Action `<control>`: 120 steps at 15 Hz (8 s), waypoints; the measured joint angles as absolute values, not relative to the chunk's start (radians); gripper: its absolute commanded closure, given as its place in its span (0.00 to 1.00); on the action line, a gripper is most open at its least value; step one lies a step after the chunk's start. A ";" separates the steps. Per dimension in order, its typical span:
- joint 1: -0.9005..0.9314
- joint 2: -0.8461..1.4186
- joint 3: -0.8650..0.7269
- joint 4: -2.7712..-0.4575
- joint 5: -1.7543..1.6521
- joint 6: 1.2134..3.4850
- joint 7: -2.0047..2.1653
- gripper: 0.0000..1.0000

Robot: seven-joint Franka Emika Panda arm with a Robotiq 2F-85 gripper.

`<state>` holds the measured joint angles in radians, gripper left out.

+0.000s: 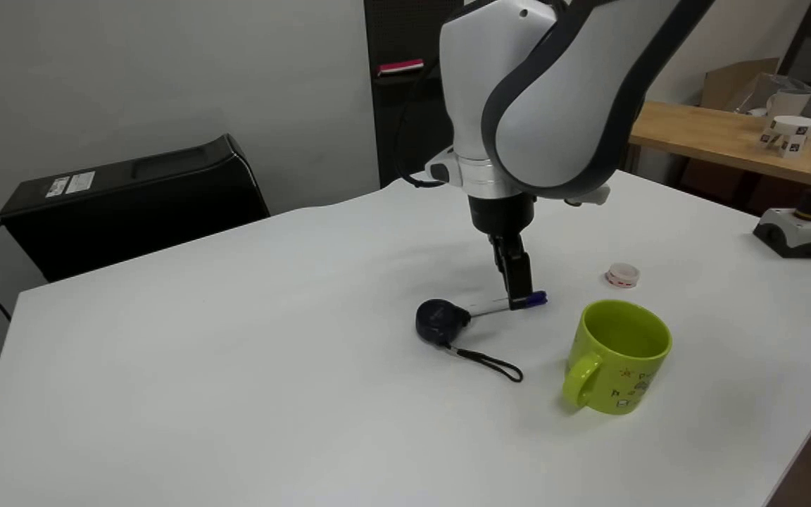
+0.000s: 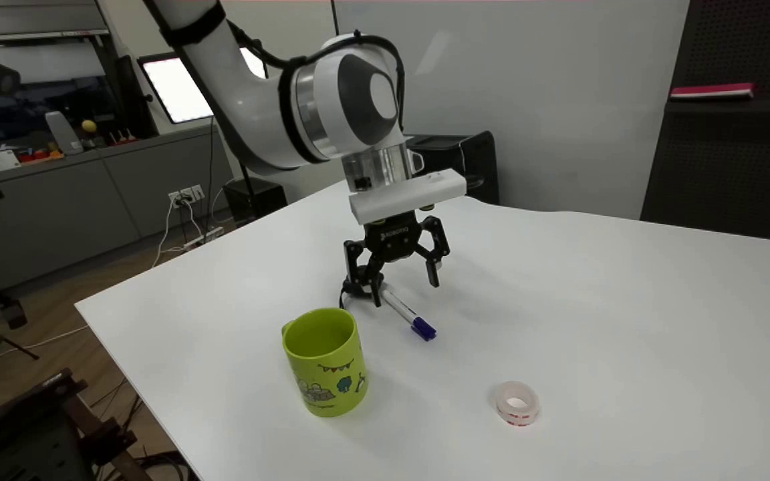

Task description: Place the blue marker in the yellow mug

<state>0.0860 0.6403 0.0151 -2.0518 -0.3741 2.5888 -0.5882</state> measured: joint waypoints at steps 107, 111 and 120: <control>-0.155 0.485 -0.006 -1.857 0.533 1.301 -0.367 0.95; -0.163 0.484 -0.035 -1.933 0.535 1.302 -0.367 0.95; -0.190 0.491 -0.076 -2.063 0.548 1.309 -0.375 0.95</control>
<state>-0.1901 0.4908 -0.0759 -2.0627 0.5479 1.3092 -0.3751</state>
